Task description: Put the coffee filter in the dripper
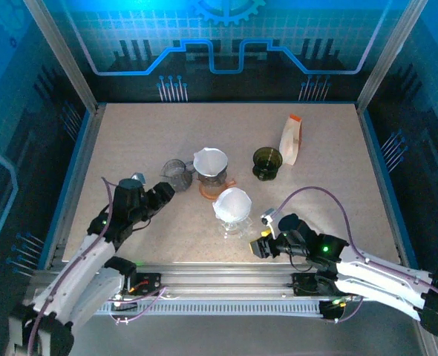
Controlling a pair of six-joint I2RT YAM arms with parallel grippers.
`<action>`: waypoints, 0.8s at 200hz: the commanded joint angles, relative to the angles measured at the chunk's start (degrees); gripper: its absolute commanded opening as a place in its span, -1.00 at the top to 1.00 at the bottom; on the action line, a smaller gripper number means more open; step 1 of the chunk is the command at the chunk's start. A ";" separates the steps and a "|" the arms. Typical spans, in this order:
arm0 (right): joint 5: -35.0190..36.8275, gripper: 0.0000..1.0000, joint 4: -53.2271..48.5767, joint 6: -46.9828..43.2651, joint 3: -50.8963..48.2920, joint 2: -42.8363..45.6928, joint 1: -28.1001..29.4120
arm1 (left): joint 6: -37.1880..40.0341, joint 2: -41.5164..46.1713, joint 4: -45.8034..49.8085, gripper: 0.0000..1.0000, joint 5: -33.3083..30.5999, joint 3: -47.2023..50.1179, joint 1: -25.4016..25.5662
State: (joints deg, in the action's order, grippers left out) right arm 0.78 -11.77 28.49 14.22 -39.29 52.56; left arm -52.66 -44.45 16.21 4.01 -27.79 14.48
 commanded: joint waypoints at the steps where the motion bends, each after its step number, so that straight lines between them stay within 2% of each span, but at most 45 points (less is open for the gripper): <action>1: -0.60 -0.24 1.95 -0.19 -0.50 0.48 0.71 | -1.60 -4.88 -7.62 -0.35 4.13 -0.52 -2.72; 39: -0.27 -0.24 1.40 0.06 -0.71 1.54 0.79 | 1.88 -13.62 -9.21 -0.35 0.43 -7.07 -5.20; 82: 0.15 -0.24 1.40 0.24 -0.92 1.80 0.82 | 8.98 -21.27 -5.28 -0.34 -5.34 -18.29 -5.69; 101: 0.32 -0.24 1.49 0.31 -1.03 1.80 0.88 | 14.80 -28.28 -0.97 -0.34 -7.27 -25.72 -5.78; 135: 0.45 -0.24 1.48 0.25 -1.06 1.87 0.88 | 22.65 -44.64 5.99 -0.40 -4.44 -39.19 -6.09; 160: 0.45 -0.24 1.24 0.40 -1.12 2.11 0.93 | 24.87 -49.47 5.56 -0.59 -4.42 -43.06 -6.04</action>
State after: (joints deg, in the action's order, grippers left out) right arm 1.02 -11.46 28.53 13.80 -38.09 52.60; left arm -33.89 -90.59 17.17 -0.62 -67.83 9.04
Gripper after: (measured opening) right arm 0.621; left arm 0.754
